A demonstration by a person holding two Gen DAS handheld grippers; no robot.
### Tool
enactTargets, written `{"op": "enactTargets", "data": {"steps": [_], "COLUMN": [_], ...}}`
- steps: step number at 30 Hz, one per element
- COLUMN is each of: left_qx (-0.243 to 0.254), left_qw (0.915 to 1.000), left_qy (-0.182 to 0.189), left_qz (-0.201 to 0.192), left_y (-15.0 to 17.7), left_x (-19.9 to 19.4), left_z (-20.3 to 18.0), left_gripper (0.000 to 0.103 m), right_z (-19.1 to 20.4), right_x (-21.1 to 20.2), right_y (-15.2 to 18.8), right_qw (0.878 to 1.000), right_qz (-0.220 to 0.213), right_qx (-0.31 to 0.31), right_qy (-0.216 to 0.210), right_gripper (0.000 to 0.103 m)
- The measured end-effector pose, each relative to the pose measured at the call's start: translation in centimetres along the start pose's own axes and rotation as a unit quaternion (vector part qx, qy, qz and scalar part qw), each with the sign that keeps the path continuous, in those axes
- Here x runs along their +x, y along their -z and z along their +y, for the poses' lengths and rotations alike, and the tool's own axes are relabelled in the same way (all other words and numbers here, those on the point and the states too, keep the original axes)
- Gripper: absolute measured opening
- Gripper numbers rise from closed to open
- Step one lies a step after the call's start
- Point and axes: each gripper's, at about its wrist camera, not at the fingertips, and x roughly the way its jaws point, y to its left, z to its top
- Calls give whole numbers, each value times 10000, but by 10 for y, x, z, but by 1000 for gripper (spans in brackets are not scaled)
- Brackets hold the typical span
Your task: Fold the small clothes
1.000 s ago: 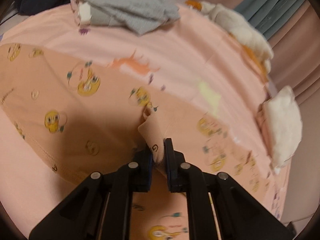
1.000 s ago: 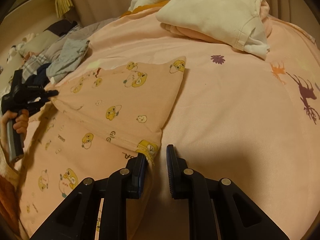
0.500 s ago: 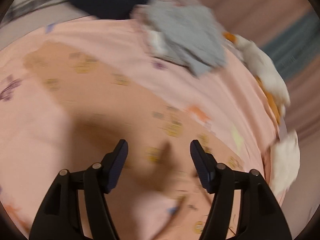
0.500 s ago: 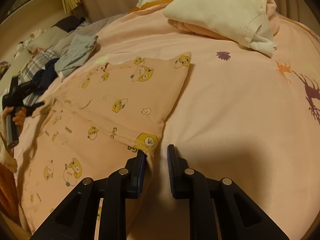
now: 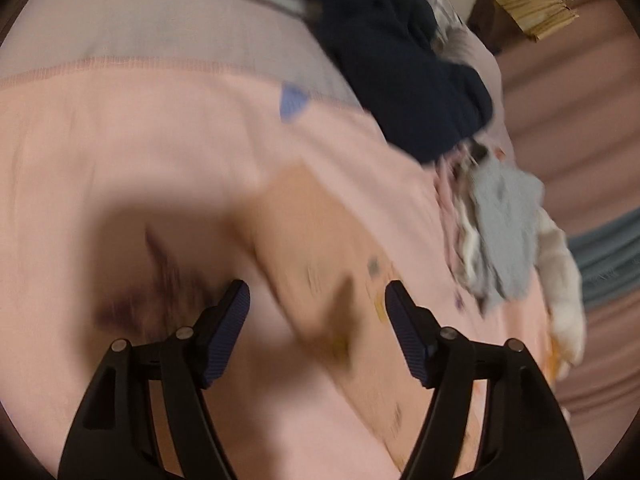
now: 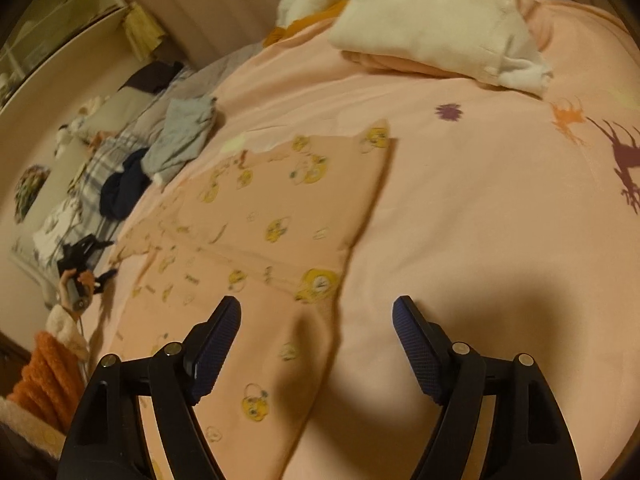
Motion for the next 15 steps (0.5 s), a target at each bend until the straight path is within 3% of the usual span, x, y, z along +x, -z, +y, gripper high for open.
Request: {"op": "enactTargets", "data": {"steps": [1, 2, 3, 4, 7, 12, 13, 15], "left_qx": [21, 116, 344, 607, 1333, 1574, 1846, 2613], "left_qw": [9998, 9990, 9972, 9948, 9853, 9866, 9818, 9631], "left_qy": [-162, -374, -620, -778, -934, -165, -107, -221], "left_qz": [-121, -193, -230, -270, -515, -399, -430, -607], "left_y": [-3, -3, -2, -1, 8, 23, 32, 56], "left_x": [4, 8, 11, 14, 8, -14, -20, -32], "left_z": [-2, -5, -10, -15, -33, -62, -77, -106], "left_gripper": [47, 37, 16, 11, 7, 7, 8, 7], "right_z": [-3, -7, -10, -12, -14, -18, -18, -19], "right_x": [3, 7, 11, 12, 10, 7, 7, 5], "right_y": [0, 0, 0, 0, -1, -1, -2, -1], "right_qw": [10000, 9998, 9996, 9996, 9996, 9992, 9992, 9991], "right_qz": [7, 57, 93, 57, -25, -99, -105, -97], "right_qx": [60, 131, 185, 249, 293, 373, 394, 404], "right_qy": [68, 153, 170, 110, 35, -42, -50, -18], "right_gripper": [78, 78, 78, 78, 78, 78, 78, 78]}}
